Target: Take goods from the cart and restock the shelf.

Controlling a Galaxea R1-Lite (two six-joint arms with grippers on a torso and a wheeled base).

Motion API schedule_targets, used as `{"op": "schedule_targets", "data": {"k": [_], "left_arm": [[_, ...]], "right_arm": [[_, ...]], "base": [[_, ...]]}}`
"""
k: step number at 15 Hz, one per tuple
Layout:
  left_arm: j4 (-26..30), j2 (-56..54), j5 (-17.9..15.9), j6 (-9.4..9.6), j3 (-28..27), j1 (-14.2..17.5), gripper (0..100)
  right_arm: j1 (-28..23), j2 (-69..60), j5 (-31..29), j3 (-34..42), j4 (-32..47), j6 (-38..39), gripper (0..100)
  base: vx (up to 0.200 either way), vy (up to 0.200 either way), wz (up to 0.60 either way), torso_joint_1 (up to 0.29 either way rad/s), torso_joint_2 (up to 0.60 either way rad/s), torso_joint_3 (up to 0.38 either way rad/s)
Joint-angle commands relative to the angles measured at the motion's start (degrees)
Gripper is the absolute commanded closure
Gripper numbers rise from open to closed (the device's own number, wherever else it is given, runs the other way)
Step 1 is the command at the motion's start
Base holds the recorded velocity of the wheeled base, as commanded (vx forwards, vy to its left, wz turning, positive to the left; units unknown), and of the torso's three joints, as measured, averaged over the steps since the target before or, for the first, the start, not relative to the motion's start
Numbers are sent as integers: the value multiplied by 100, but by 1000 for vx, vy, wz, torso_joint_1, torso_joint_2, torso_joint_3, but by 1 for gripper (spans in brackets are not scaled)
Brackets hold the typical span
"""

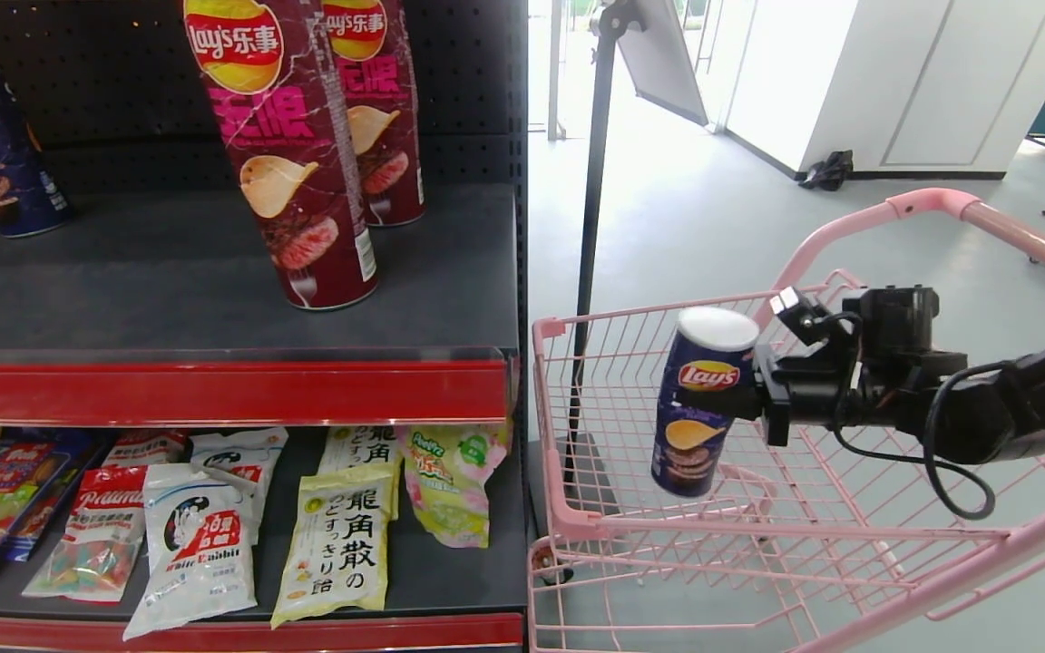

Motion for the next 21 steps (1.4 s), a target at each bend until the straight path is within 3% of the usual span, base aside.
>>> {"op": "schedule_targets", "data": {"k": [1,5,9,15,17,21], "left_arm": [[-1,9,1,-1,1,1,0],[-1,9,1,-1,1,1,0],[-1,9,1,-1,1,1,0],[-1,9,1,-1,1,1,0],[-1,9,1,-1,1,1,0],[-1,9,1,-1,1,1,0]], "right_arm": [[18,-868,53,-4,1,284,100],[211,-1739,62,-286,27,750,100],[536,-2345,44,13,36,768,100],[1046,-3233,-79,1490,36,741,100],[1521,-3593,-202,1991,36,741,100],[2013,-3549,-729,2228,36,741,100]], "base": [[0,0,0,0,0,0],[0,0,0,0,0,0],[0,0,0,0,0,0],[0,0,0,0,0,0],[0,0,0,0,0,0],[0,0,0,0,0,0]]}}
